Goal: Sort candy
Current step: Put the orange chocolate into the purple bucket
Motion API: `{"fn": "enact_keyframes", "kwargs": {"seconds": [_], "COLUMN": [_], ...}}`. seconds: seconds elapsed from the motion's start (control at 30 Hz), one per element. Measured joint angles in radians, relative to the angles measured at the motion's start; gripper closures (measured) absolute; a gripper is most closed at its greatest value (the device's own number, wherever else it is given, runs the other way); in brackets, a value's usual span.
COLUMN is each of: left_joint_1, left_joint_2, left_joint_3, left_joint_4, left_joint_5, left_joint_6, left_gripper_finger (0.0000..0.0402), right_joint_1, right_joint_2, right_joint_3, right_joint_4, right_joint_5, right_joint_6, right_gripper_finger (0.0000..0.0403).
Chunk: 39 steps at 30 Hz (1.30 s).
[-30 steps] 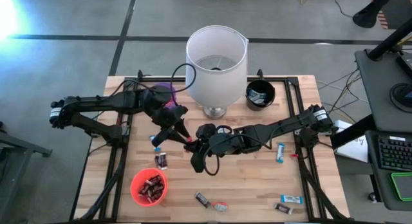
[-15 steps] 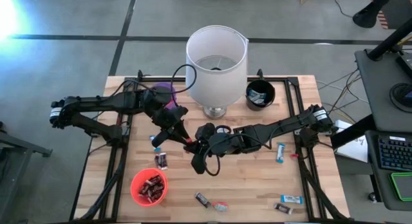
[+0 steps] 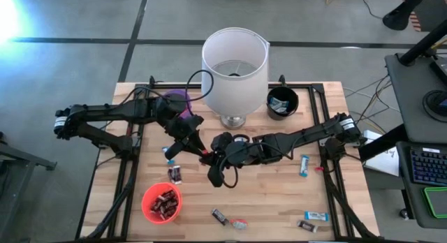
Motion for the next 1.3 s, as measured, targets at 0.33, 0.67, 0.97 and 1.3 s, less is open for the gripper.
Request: {"fn": "enact_keyframes", "kwargs": {"seconds": [0.33, 0.67, 0.97, 1.3], "left_joint_1": [0.0, 0.0, 0.001, 0.008], "left_joint_2": [0.0, 0.0, -0.001, -0.006], "left_joint_3": [0.0, 0.0, 0.002, 0.057], "left_joint_4": [-0.006, -0.009, -0.077, -0.407], "left_joint_5": [0.002, 0.002, -0.025, -0.337], "left_joint_6": [0.0, -0.007, 0.019, 0.169], "left_gripper_finger": [0.0336, 0.0336, 0.0336, 0.0336], "right_joint_1": [-0.013, -0.033, -0.033, -0.029], "right_joint_2": [0.0, 0.0, -0.003, -0.025], "right_joint_3": [0.0, 0.0, 0.002, 0.001], "right_joint_4": [0.0, 0.001, -0.06, -0.306], "right_joint_5": [-0.044, -0.129, -0.129, -0.131], "right_joint_6": [-0.028, -0.093, -0.069, 0.137], "right_gripper_finger": [0.039, 0.0344, 0.0268, 0.0264]}}
